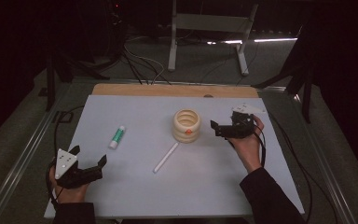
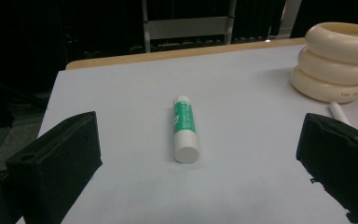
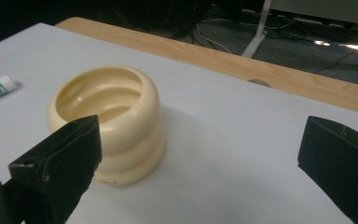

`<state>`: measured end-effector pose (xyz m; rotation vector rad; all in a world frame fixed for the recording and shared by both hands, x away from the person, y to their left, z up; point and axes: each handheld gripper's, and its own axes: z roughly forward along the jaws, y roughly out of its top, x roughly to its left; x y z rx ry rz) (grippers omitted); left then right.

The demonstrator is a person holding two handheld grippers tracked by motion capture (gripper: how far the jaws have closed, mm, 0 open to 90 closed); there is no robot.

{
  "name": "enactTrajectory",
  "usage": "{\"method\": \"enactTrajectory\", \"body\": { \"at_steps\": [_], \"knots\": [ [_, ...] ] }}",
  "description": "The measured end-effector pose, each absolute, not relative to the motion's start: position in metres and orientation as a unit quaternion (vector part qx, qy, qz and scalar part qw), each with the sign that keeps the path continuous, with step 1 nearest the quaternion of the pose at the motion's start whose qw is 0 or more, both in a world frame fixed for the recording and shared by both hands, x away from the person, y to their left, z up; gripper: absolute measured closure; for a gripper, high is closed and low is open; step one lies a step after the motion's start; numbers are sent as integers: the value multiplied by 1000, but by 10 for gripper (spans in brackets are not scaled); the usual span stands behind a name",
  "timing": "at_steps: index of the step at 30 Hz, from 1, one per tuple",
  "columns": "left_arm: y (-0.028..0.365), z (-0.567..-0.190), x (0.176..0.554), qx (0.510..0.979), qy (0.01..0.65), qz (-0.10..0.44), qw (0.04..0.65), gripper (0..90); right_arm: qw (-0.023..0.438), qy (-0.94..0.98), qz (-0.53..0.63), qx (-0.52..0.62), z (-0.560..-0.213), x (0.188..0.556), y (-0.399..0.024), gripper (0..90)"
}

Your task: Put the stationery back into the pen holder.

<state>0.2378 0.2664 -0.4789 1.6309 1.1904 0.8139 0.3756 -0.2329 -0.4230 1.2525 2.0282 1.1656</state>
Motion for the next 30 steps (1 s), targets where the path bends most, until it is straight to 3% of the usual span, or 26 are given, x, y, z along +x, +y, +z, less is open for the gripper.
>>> {"method": "enactTrajectory", "body": {
  "at_steps": [30],
  "knots": [
    [265,-480,239,665,487,328,461,2,237,748,399,475,-436,341,-295,0]
  ]
}}
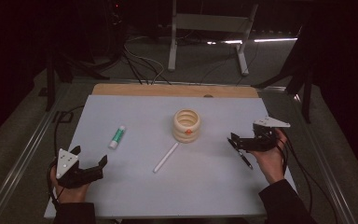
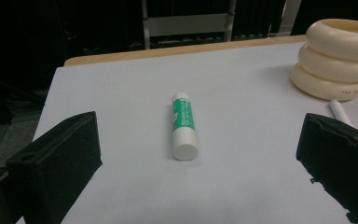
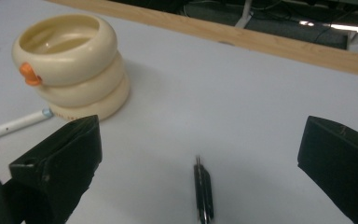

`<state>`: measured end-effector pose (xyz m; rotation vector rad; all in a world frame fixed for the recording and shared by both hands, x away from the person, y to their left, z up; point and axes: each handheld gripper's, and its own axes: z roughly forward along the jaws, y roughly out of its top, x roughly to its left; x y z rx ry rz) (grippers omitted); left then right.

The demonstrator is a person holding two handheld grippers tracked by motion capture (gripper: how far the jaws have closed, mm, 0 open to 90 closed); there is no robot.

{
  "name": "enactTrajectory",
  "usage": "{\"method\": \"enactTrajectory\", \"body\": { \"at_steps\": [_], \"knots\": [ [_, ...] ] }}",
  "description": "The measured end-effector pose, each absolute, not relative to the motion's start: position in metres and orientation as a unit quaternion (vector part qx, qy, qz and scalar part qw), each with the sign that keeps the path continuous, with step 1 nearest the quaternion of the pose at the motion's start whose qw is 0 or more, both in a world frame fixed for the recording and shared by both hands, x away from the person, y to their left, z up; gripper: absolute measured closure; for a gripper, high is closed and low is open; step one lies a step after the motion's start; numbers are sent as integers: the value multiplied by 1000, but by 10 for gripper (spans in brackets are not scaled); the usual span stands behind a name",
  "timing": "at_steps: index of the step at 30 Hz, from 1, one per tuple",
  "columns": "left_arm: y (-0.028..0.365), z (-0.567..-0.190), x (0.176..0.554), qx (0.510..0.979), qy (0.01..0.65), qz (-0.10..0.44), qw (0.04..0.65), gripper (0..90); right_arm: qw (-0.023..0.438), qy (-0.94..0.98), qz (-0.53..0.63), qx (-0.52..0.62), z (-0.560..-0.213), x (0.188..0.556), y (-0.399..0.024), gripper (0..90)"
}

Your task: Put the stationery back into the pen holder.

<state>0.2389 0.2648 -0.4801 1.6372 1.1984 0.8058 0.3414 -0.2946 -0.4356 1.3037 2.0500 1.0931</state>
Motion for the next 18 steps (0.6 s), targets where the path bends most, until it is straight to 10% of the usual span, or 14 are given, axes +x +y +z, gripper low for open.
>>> {"method": "enactTrajectory", "body": {
  "at_steps": [18],
  "knots": [
    [265,-480,239,665,488,328,461,2,211,759,370,493,-456,326,-316,57]
  ]
}}
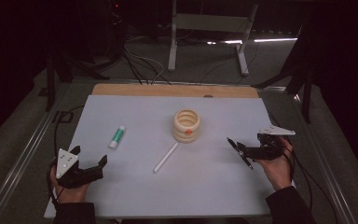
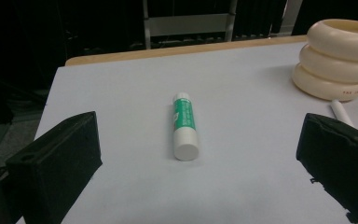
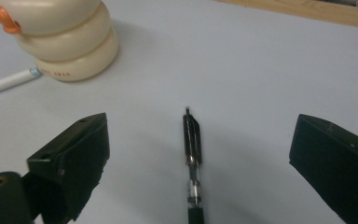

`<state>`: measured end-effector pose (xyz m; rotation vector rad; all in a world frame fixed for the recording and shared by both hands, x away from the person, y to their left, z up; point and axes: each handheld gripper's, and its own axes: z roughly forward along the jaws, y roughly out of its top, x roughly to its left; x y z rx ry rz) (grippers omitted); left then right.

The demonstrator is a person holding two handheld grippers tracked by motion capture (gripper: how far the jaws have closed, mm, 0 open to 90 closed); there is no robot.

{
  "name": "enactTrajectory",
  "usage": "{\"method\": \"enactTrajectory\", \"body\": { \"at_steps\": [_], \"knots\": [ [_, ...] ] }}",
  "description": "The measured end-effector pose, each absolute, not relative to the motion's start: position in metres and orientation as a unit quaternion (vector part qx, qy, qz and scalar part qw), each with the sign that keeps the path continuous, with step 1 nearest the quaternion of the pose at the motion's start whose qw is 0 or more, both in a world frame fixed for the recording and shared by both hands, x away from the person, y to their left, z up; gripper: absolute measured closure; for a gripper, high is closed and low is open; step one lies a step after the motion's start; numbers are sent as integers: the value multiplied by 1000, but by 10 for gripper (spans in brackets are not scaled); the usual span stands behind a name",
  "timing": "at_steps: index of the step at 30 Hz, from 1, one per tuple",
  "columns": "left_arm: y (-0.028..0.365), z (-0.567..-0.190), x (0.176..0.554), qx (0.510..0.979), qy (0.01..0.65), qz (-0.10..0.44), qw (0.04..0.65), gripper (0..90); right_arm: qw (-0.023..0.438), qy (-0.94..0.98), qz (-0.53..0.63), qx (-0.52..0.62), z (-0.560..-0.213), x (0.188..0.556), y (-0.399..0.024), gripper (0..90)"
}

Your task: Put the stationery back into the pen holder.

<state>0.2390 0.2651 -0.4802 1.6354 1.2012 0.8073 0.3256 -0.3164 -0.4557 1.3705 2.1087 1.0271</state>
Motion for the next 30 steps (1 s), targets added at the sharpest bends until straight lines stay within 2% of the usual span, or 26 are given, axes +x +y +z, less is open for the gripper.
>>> {"method": "enactTrajectory", "body": {
  "at_steps": [7,13,17,21,26,27,30],
  "knots": [
    [265,-480,239,665,489,328,460,3,202,768,339,505,-472,321,-326,76],
    [265,-480,239,666,488,328,459,3,195,781,313,505,-483,318,-329,257],
    [265,-480,239,665,489,328,460,3,178,794,305,496,-491,316,-331,462],
    [264,-480,239,666,488,329,459,3,156,808,290,489,-499,315,-332,612],
    [265,-480,239,665,488,329,460,3,141,822,265,483,-507,315,-330,731],
    [265,-480,239,665,488,329,459,3,140,824,264,482,-507,315,-330,793],
    [264,-480,239,667,487,329,458,3,143,831,254,474,-506,315,-327,807]
  ]
}}
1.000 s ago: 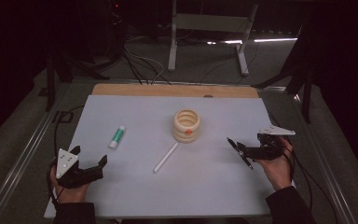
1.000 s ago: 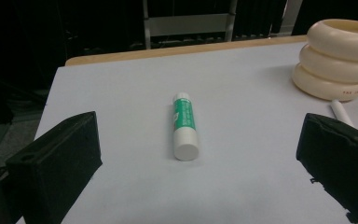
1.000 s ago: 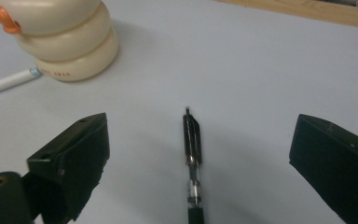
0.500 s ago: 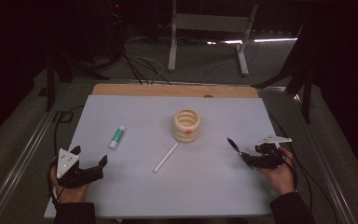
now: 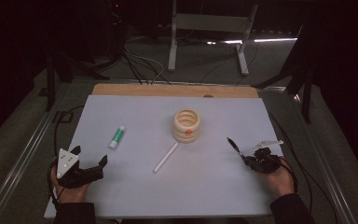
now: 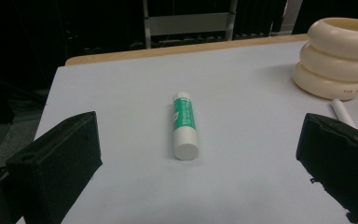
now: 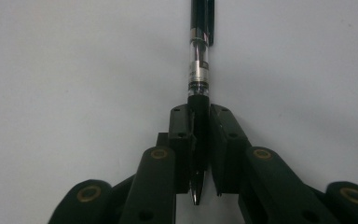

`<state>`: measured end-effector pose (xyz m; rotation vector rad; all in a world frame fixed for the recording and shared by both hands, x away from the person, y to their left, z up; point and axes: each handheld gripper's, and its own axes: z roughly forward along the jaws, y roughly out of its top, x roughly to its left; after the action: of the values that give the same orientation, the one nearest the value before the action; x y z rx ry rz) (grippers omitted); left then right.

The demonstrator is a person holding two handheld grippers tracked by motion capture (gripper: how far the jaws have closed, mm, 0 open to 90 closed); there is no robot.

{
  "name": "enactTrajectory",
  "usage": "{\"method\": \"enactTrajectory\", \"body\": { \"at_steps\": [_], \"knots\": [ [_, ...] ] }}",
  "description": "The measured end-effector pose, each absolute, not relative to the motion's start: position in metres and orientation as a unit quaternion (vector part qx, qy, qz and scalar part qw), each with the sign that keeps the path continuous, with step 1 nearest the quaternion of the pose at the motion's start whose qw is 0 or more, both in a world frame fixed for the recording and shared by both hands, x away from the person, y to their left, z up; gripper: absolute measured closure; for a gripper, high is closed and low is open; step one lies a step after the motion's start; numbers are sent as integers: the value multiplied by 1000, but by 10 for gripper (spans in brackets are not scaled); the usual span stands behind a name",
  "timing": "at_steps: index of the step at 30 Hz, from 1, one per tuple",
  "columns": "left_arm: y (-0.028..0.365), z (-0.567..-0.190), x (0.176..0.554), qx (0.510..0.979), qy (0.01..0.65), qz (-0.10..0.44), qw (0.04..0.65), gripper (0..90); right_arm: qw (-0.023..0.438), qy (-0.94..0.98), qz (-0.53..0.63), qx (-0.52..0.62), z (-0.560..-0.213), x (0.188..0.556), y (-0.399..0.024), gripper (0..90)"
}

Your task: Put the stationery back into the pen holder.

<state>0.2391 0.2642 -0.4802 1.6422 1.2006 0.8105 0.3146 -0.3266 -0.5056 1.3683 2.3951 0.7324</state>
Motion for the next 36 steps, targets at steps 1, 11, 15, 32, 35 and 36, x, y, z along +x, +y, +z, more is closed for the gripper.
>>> {"method": "enactTrajectory", "body": {
  "at_steps": [1,11,15,32,35,36],
  "knots": [
    [264,-480,239,667,487,329,458,3,146,833,250,472,-505,315,-325,808],
    [264,-481,239,666,488,329,459,3,156,825,266,474,-500,313,-324,809],
    [265,-480,239,666,488,328,459,3,163,822,272,473,-497,311,-323,809],
    [264,-481,240,667,488,327,458,3,177,810,310,466,-477,306,-316,809],
    [264,-481,240,667,488,327,458,3,176,809,316,462,-473,306,-314,809],
    [264,-481,240,667,488,327,458,3,176,809,319,462,-471,306,-313,809]
  ]
}}
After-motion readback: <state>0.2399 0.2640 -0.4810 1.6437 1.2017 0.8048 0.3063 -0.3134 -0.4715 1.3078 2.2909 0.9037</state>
